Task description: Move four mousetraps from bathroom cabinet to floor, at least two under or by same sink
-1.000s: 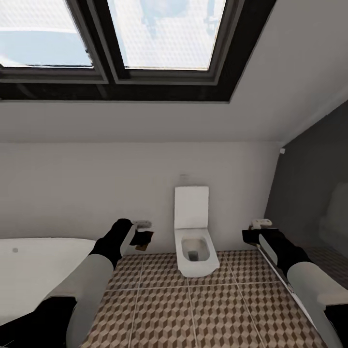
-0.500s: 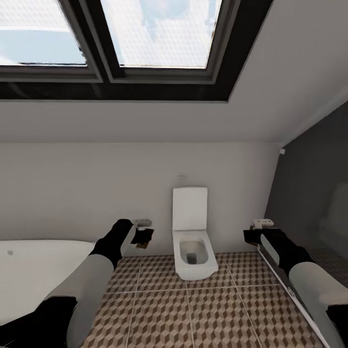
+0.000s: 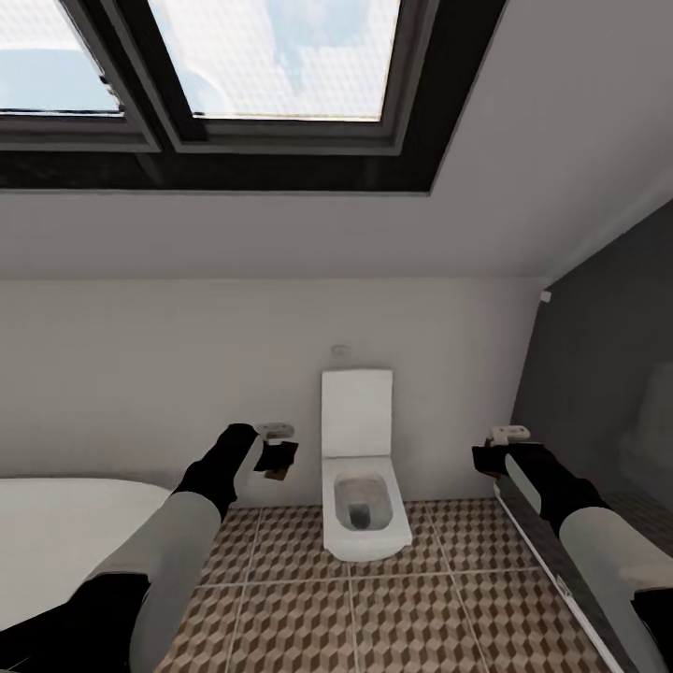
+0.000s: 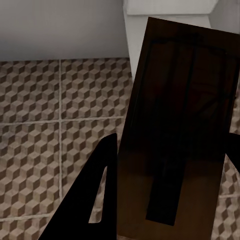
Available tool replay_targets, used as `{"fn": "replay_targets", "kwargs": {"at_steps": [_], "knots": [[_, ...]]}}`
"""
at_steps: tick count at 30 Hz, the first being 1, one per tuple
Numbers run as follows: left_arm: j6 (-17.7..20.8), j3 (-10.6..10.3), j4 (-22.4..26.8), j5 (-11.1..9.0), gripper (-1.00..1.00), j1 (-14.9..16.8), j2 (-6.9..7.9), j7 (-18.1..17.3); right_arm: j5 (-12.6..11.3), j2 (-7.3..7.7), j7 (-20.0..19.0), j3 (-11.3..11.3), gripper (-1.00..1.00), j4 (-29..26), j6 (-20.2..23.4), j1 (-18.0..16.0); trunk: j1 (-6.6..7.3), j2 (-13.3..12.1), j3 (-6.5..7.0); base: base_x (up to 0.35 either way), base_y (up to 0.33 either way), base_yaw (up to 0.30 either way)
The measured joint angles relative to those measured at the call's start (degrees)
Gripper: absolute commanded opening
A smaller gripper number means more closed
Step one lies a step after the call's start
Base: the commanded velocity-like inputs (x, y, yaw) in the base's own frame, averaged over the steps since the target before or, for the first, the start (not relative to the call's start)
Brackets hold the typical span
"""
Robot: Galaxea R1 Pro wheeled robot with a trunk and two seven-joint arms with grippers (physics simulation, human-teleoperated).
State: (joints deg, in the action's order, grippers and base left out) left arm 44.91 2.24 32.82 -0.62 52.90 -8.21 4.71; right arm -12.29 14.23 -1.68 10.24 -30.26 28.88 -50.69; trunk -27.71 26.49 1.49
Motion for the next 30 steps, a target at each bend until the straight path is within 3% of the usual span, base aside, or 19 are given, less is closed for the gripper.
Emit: {"fn": "replay_targets", "kwargs": {"at_steps": [15,30], "knots": [[0.01,0.03,0.06,0.06,-1.00,0.00,0.08,0.09,0.00,-0.03,0.16,0.17,-1.00,0.15,0.00,0.00,-0.01,0.00,0.00,0.222,-0.101,0.000],[0.00,-0.09,0.07,0.07,-1.00,0.00,0.10,0.16,-0.03,-0.09,0.38,0.18,-1.00,1.25,-0.08,0.00,-0.02,0.00,0.00,0.028,-0.004,0.000]]}}
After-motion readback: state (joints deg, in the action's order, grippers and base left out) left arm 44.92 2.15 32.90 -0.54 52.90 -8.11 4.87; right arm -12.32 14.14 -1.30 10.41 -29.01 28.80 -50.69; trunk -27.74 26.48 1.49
